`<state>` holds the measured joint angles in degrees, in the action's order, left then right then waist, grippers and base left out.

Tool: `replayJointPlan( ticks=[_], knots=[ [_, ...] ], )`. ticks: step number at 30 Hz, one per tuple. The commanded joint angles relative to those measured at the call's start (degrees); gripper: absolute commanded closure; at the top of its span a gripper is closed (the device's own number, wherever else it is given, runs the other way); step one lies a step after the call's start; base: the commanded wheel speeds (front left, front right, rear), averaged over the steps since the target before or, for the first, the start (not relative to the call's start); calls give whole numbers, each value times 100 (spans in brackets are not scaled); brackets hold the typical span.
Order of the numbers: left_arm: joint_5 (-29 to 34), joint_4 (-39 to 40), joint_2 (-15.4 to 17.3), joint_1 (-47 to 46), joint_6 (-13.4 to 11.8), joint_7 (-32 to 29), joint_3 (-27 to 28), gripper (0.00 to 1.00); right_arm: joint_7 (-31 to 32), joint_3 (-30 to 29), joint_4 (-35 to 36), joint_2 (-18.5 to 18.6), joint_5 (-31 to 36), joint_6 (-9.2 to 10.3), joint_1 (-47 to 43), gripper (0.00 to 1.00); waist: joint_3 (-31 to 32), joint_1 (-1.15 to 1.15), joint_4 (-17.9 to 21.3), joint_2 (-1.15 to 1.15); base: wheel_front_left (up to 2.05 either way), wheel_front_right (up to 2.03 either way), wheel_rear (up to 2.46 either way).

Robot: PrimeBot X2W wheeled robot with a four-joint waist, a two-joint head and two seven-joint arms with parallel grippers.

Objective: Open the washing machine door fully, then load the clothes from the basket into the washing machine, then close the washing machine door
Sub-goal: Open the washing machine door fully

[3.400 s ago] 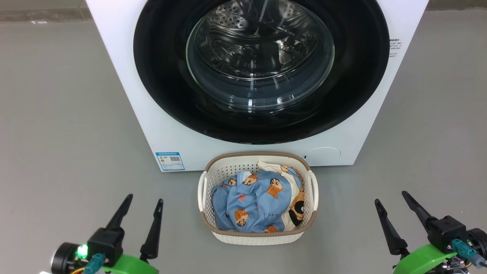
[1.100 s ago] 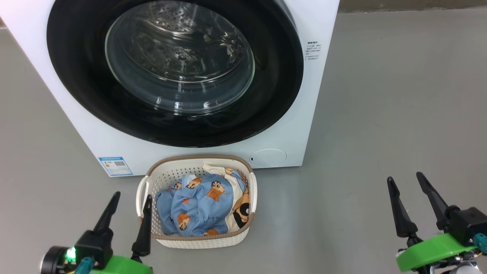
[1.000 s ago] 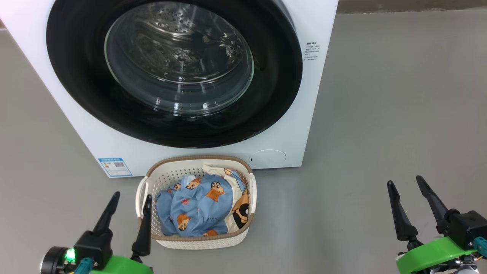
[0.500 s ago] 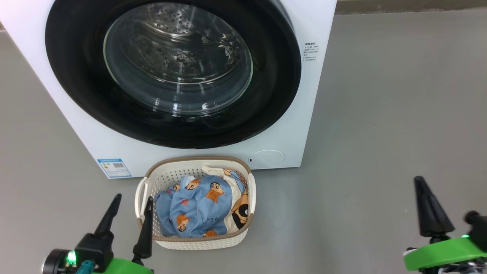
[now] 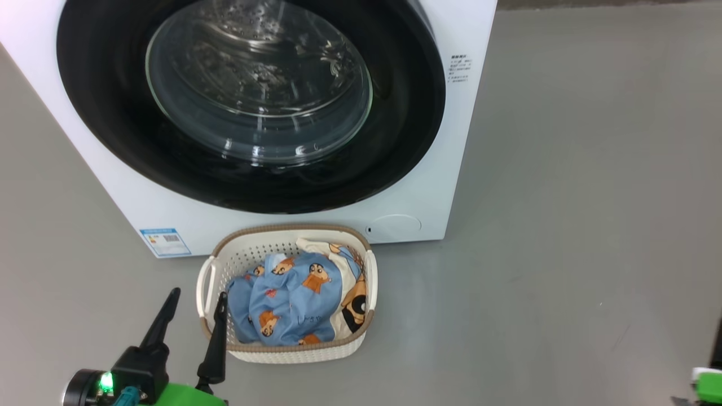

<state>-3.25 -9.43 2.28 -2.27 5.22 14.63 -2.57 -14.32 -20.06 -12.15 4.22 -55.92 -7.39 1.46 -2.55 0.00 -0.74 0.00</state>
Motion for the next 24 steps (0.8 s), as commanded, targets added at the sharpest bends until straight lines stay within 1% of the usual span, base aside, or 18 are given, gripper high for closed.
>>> replayJointPlan(
  ticks=[1, 3, 4, 6, 9, 12, 16, 19, 20, 24],
  knots=[
    [60, 174, 60, -119, -37, 37, 181, 0, -68, 79, 64, 177, -250, -10, 273, 100, -61, 0, -11, 0, 0, 0, 0],
    [72, 180, 60, -146, -40, 37, 175, 0, -68, -13, -108, 334, -829, -10, 362, 100, -132, 0, -25, 0, 0, 0, 0],
    [83, 198, 60, -173, -45, 37, 166, 0, -68, -43, -254, 508, -1368, -10, 444, 100, -208, 0, -42, 0, 0, 0, 0],
    [94, 216, 60, -201, -56, 37, 156, 0, 17, 23, -361, 743, -1923, -10, 526, 100, -299, 0, -61, 0, 0, 0, 0],
    [87, 234, 60, -254, -77, 37, 141, 0, 241, 71, -449, 1076, -2582, -10, 647, 100, -445, 0, -99, 0, 0, 0, 0],
    [86, 263, 60, -290, -104, 37, 111, 0, 539, -1, -434, 1315, -3142, -10, 794, 100, -587, 0, -144, 0, 0, 0, 0],
    [68, 312, 60, -340, -157, 37, 44, 0, 1031, -205, -483, 1629, -3624, -10, 1041, 100, -820, 0, -217, 0, 0, 0, 0],
    [40, 346, 60, -400, -181, 37, 14, 0, 1345, -378, -576, 1832, -3781, -10, 1253, 100, -983, 0, -291, 0, 0, 0, 0],
    [40, 346, 60, -400, -181, 37, 14, 0, 1345, -378, -576, 1832, -3781, -10, 1253, 100, -983, 0, -291, 0, 0, 0, 0],
    [34, 426, 60, -467, -218, 37, -30, 0, 1734, -600, -681, 2035, -3889, -10, 1558, 100, -1194, 0, -395, 0, 0, 0, 0]
  ],
)
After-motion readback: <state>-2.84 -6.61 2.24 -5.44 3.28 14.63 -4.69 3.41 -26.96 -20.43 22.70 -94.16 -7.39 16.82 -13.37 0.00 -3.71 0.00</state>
